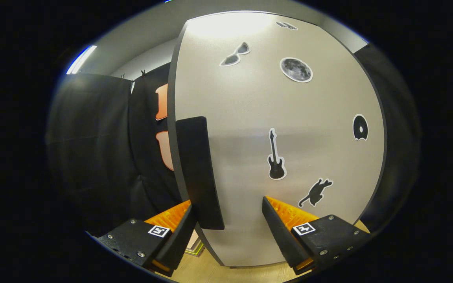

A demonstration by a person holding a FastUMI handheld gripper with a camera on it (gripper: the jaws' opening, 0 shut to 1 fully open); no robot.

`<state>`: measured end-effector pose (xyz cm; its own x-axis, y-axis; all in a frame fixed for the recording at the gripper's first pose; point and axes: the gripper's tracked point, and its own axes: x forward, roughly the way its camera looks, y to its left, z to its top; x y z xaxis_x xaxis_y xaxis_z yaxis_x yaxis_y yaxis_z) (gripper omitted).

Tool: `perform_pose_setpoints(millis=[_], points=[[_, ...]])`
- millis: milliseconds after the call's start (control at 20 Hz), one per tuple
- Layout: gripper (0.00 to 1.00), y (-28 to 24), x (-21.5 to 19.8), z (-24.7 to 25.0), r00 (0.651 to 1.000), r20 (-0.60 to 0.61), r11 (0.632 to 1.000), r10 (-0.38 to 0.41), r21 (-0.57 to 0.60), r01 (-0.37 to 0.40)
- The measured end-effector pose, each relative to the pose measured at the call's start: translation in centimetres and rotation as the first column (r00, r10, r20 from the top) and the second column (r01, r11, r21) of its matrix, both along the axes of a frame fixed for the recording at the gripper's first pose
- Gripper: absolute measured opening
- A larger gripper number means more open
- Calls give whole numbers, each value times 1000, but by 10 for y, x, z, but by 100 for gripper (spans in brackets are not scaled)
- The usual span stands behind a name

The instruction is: Open the shoe cabinet door, grab the shoes and put them into the shoe cabinet, then close the shoe cabinet door.

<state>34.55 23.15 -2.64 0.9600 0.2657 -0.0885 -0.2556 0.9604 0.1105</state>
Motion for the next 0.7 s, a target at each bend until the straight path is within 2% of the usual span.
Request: perform_pose_setpoints(millis=[500, 700], points=[[98, 2, 3, -2, 1000, -15, 1000, -6, 5, 6], [97, 2, -12, 14, 1000, 1, 999, -15, 49, 15]])
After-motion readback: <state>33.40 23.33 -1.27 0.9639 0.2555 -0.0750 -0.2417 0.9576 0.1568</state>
